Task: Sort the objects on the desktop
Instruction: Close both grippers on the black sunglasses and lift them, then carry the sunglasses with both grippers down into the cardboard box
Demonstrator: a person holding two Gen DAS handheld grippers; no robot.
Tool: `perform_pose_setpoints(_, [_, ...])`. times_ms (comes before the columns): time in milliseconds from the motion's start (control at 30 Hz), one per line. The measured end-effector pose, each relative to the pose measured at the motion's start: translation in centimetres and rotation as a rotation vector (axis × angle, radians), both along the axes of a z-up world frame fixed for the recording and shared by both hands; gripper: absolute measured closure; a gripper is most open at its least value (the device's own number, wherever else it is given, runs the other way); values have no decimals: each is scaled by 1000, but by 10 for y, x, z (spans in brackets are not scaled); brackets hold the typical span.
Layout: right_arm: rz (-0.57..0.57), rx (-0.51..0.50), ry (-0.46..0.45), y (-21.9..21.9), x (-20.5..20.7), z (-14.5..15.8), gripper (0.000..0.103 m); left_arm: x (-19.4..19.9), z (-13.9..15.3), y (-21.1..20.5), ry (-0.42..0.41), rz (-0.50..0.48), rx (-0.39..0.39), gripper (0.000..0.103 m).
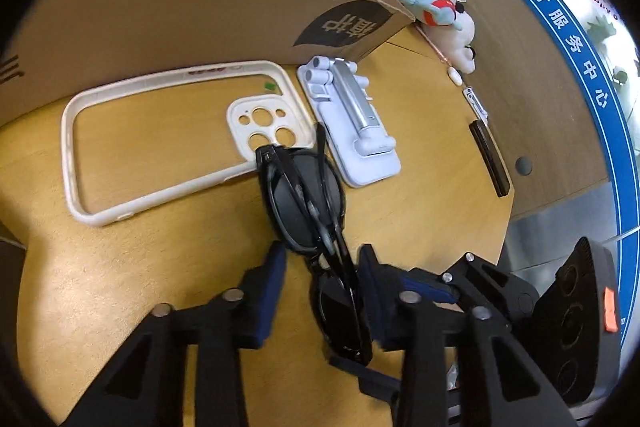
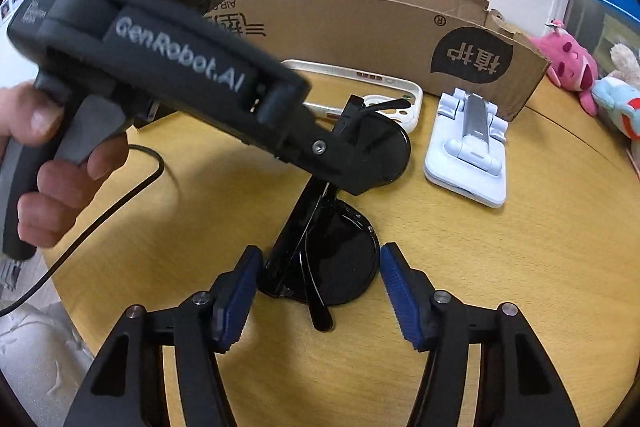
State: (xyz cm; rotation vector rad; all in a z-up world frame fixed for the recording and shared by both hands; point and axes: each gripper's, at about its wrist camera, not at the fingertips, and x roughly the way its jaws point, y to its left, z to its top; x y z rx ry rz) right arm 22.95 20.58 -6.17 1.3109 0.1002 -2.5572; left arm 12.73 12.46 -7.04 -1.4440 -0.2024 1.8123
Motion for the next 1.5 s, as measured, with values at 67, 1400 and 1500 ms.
perform_pose_setpoints(67, [0, -18, 6, 1, 3, 0, 44, 0, 0, -4, -15, 14, 16, 70])
perform_pose_setpoints(1400, [87, -73, 479, -2, -162, 262, 88, -195, 266, -7, 468, -84, 258, 92])
perform_pose_setpoints(1500, [100, -72, 470, 1, -201, 274, 88, -235, 264, -2, 428, -80, 272, 92])
